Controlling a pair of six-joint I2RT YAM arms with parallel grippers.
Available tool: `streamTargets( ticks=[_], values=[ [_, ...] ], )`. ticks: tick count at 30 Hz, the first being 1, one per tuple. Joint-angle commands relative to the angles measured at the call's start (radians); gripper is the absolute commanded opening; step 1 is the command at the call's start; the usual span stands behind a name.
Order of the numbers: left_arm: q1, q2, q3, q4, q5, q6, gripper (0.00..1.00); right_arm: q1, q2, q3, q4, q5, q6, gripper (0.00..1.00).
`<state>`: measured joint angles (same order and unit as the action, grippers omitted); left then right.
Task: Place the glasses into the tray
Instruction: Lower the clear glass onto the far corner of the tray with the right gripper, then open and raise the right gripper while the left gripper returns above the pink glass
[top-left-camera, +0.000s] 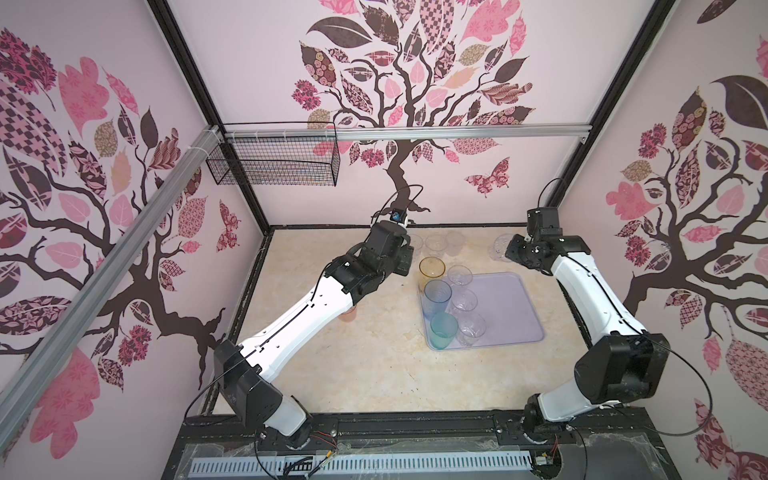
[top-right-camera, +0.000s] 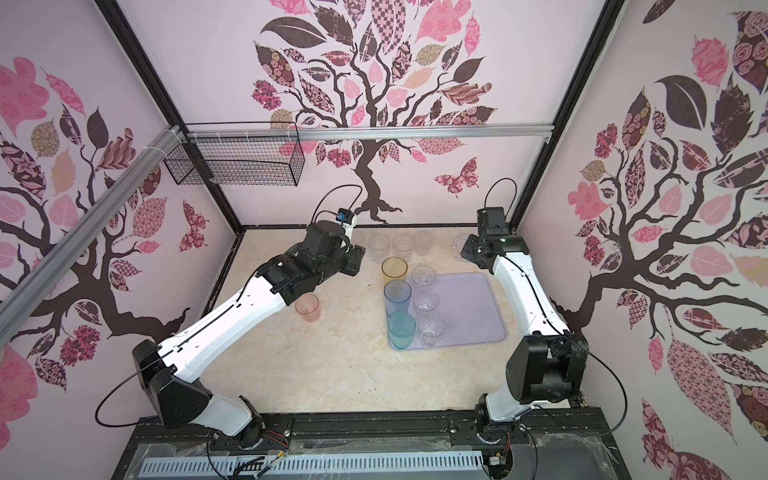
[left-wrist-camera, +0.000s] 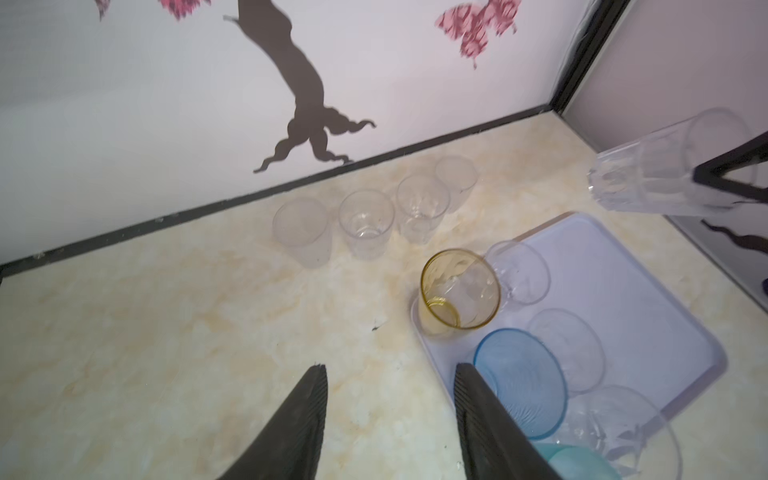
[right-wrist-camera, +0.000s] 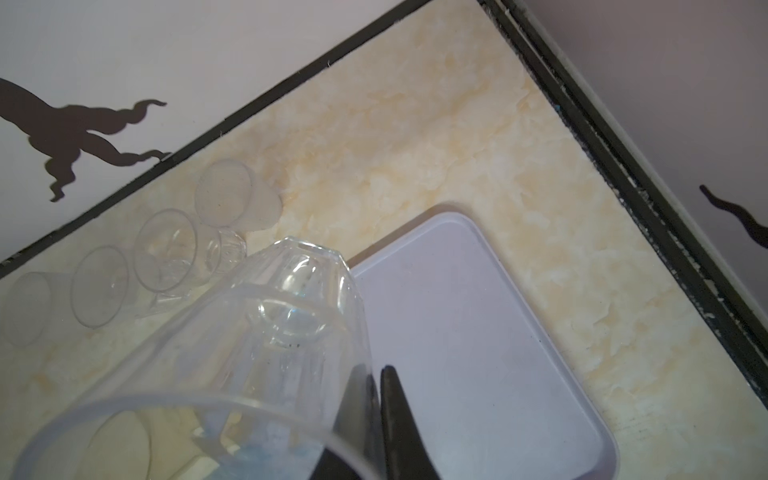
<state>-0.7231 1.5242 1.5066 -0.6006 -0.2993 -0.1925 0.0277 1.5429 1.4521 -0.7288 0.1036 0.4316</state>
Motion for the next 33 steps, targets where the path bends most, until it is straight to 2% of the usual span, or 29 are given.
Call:
streamTargets(
  ticks=[1, 7, 15, 33],
  values=[
    [-0.002, -0.039, -0.092, 0.030, 0.002, -0.016, 0.53, -0.001, 0.053, 0.003, -0.026, 0.021, -0.032, 0.01],
    [-0.002, -0.055, -0.175, 0.060, 0.018, -0.031, 0.54, -0.001, 0.191, 0.045, -0.076, -0.002, -0.066, 0.02],
    [-0.002, -0.033, -0.167, 0.057, 0.051, -0.041, 0.54, 0.000, 0.365, 0.148, -0.192, 0.028, -0.099, 0.05],
    [-0.001, -0.017, -0.162, 0.053, 0.049, -0.053, 0.54, 0.011, 0.507, 0.211, -0.172, 0.015, -0.100, 0.12]
  ],
)
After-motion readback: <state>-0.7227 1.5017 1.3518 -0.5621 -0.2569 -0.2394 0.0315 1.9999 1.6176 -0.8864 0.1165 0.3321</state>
